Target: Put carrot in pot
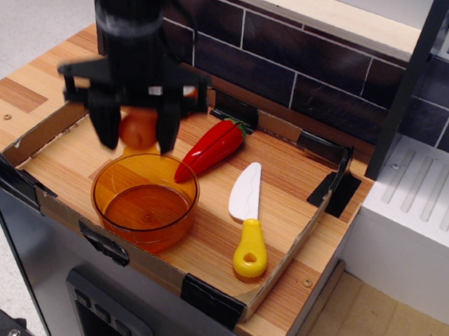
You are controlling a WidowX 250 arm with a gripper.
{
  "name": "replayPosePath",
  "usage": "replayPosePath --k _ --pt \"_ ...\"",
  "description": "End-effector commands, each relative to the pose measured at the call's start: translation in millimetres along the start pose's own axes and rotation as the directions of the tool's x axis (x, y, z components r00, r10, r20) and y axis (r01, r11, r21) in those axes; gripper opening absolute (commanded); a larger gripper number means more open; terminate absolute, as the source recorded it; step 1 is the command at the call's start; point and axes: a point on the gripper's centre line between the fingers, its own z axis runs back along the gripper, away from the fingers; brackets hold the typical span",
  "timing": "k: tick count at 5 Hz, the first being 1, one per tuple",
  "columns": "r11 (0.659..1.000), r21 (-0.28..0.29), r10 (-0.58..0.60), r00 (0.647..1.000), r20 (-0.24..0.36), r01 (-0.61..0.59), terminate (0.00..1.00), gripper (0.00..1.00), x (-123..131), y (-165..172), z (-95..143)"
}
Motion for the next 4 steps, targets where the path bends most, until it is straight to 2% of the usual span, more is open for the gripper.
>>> replayPosePath --k 1,2,3,4 --pt "0.999 -0.016 -0.044 0.999 0.002 0.044 0.0 1.0 -8 -4 -7" --pt "0.994 -0.087 -0.074 0.997 -0.022 0.071 0.0 1.0 -9 -2 -2" --pt "0.986 -0.129 -0.116 0.991 -0.063 0.107 0.0 1.0 -9 0 8" --pt "0.984 -0.147 -0.107 0.993 -0.04 0.1 0.0 1.0 -2 -1 22"
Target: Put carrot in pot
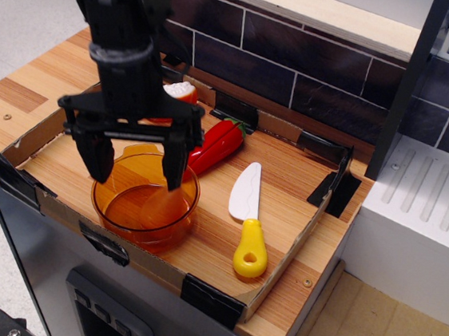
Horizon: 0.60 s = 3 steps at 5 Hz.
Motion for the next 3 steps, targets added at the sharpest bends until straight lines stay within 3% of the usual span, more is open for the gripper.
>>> replayPosePath --k 1,2,3 --pt "0.998 -0.062 0.036 0.989 0.145 -0.028 0.0 1.0 22 -10 57" --pt "0.995 -0.088 0.066 0.981 0.18 -0.051 0.0 1.0 35 -25 81" --pt "0.995 -0.088 0.066 0.981 0.18 -0.051 0.0 1.0 35 -25 81"
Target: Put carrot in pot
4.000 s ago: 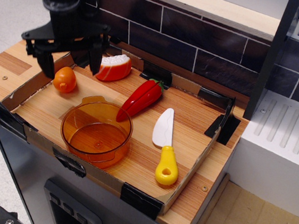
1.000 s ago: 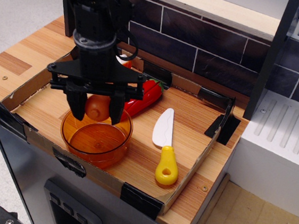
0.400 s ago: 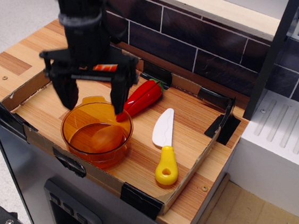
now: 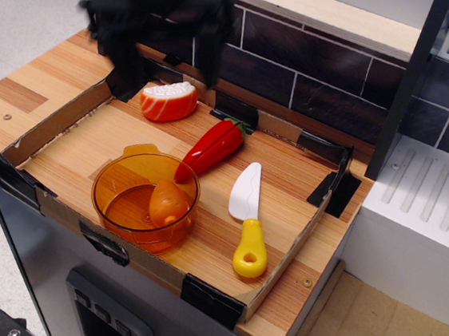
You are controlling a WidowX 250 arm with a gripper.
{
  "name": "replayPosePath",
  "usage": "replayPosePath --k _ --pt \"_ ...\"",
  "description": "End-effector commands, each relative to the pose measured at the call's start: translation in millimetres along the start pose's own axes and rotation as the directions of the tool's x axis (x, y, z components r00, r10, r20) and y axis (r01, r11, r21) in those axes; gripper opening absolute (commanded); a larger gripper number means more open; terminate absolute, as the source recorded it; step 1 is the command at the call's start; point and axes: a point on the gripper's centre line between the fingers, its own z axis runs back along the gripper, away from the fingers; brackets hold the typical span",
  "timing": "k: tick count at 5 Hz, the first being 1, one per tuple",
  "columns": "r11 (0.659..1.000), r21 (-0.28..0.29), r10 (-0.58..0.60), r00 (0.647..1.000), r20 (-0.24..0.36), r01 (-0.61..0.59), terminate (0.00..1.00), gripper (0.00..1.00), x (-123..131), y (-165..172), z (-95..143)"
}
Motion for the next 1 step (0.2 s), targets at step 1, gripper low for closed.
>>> replayPosePath --k 1 --pt "1.0 -0.013 -0.004 1.0 0.03 0.004 1.0 1.0 0.4 1.3 13.5"
